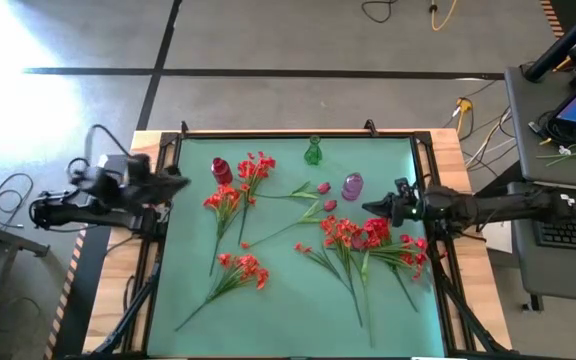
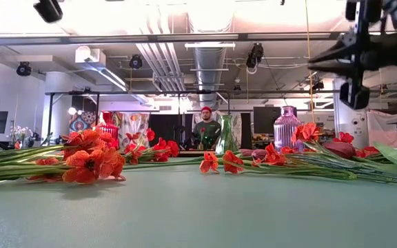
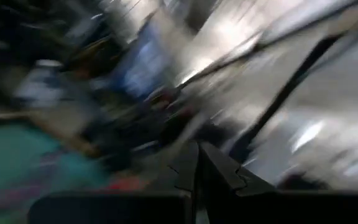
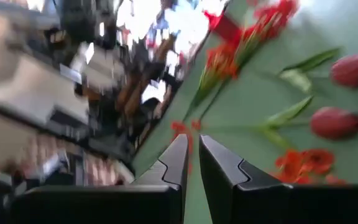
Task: Sort flowers into vase by color
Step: Put the middle right orange flowers into the green flower vase
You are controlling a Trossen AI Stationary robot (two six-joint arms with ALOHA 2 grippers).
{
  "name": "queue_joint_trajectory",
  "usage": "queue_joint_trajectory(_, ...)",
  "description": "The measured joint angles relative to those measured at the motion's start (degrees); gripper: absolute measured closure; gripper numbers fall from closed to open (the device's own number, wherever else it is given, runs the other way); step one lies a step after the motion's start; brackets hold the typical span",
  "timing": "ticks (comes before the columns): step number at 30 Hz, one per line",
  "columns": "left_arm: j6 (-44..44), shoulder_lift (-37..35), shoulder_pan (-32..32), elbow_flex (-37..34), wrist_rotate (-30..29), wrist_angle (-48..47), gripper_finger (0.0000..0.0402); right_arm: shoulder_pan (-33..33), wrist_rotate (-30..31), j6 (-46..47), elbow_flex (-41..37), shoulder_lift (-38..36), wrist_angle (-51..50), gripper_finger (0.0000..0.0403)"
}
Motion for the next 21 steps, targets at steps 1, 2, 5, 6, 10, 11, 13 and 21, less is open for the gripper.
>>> queue_joint_trajectory(1,5.5,2.1,0.0,0.3,-1.7,-1.6,0.0402,0.4,-0.9,-1.1,2.2,1.5,-2.6,0.0369)
queue_joint_trajectory(2,10.7,4.6,0.0,0.5,-3.2,-2.4,0.0402,0.9,-1.4,-2.3,4.7,3.3,-5.8,0.0369)
queue_joint_trajectory(5,16.9,11.0,-0.2,0.4,-2.7,-4.7,0.0402,4.0,-2.0,-4.6,13.0,9.5,-18.8,0.0369)
queue_joint_trajectory(6,20.0,13.0,-0.3,0.3,-2.7,-4.5,0.0402,5.5,-0.7,-4.6,15.8,11.8,-24.2,0.0369)
queue_joint_trajectory(10,21.2,21.1,-0.2,0.8,-6.2,-0.6,0.0402,9.8,3.5,0.3,26.4,22.0,-38.3,0.0369)
queue_joint_trajectory(11,19.2,23.0,-0.3,1.6,-6.1,-1.1,0.0402,11.3,3.6,1.5,28.9,24.6,-41.2,0.0369)
queue_joint_trajectory(13,13.0,26.4,-0.7,2.9,-6.1,-2.9,0.0402,14.4,3.6,2.7,33.9,29.8,-45.2,0.0369)
queue_joint_trajectory(21,0.6,37.3,-11.9,3.4,-8.5,-6.0,0.0402,22.4,4.4,8.6,50.3,49.2,-56.0,0.0369)
